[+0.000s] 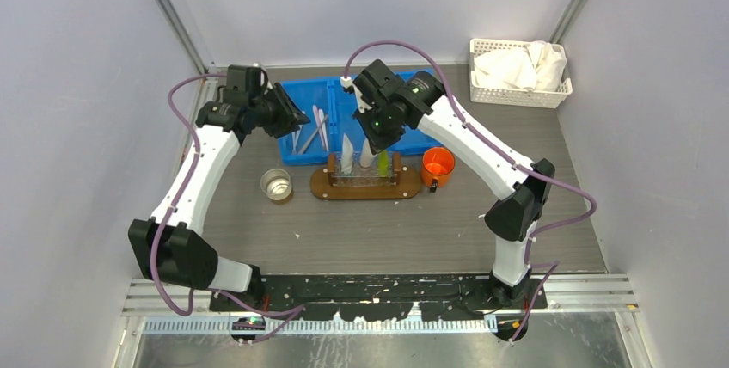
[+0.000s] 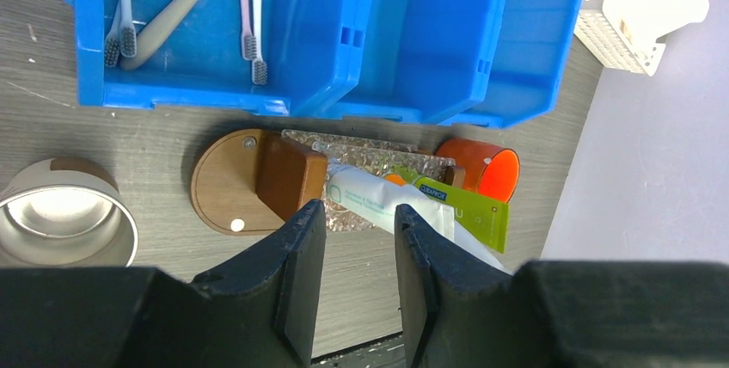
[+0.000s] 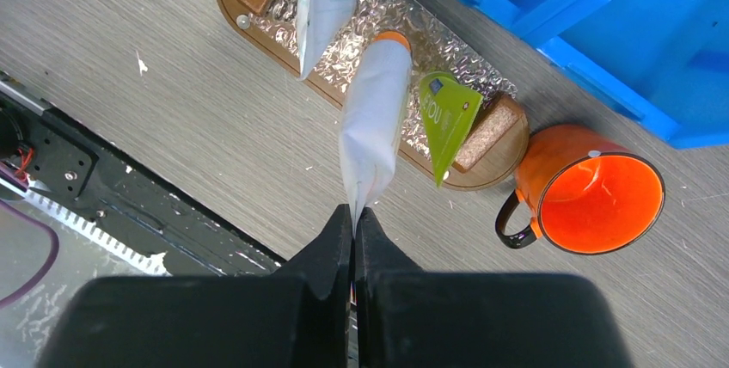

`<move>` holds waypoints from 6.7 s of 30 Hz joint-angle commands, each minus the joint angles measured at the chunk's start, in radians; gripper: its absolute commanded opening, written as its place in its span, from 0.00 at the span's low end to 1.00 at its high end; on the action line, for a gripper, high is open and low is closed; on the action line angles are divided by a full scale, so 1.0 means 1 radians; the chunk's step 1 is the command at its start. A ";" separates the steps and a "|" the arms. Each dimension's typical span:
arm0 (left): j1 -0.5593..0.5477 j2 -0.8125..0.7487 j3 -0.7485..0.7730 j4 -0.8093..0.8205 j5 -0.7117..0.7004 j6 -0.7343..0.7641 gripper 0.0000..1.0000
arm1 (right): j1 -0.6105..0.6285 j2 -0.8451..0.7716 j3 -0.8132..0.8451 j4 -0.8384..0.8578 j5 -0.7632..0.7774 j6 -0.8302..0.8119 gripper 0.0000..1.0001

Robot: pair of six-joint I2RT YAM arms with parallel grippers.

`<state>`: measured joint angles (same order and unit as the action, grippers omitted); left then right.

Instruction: Prepare toiletry sets of a toothbrush and toothpaste on the tray

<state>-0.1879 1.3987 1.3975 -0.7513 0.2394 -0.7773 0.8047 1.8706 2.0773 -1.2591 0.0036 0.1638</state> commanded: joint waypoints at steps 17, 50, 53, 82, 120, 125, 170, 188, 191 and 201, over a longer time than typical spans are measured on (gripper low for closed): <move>-0.005 0.000 -0.018 0.059 0.018 -0.002 0.36 | -0.029 0.075 0.026 0.041 -0.066 -0.008 0.01; -0.005 0.064 -0.034 0.105 0.034 -0.001 0.36 | -0.073 0.241 0.206 -0.014 -0.054 -0.018 0.19; -0.005 0.074 -0.027 0.106 0.032 0.013 0.37 | -0.073 0.219 0.180 -0.008 -0.050 -0.016 0.44; -0.075 0.716 0.512 -0.154 -0.570 0.293 0.31 | -0.071 -0.666 -0.673 0.581 0.009 0.087 0.66; -0.061 0.917 0.534 -0.041 -0.390 0.451 0.01 | -0.071 -0.561 -0.739 0.610 -0.074 0.063 0.62; -0.061 0.839 0.505 -0.022 -0.360 0.414 0.01 | -0.071 -0.572 -0.743 0.607 -0.086 0.073 0.61; -0.269 -0.330 -0.408 1.107 0.766 -0.088 0.07 | -0.073 -0.773 -0.844 1.084 -0.085 0.266 0.56; -0.345 -0.334 -0.378 0.779 0.493 0.249 0.07 | -0.072 -0.793 -0.850 1.082 0.024 0.298 0.54; -0.346 -0.355 -0.344 0.579 0.242 0.373 0.05 | -0.073 -0.793 -0.819 0.948 0.286 0.313 0.54; -0.345 -0.412 -0.467 0.531 -0.620 0.429 0.02 | -0.073 -0.659 -0.725 0.728 0.291 0.292 0.56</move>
<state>-0.5327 1.0302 0.9783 -0.2062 0.0227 -0.3973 0.7292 1.1610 1.3056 -0.4774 0.3309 0.4709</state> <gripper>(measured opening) 0.088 0.563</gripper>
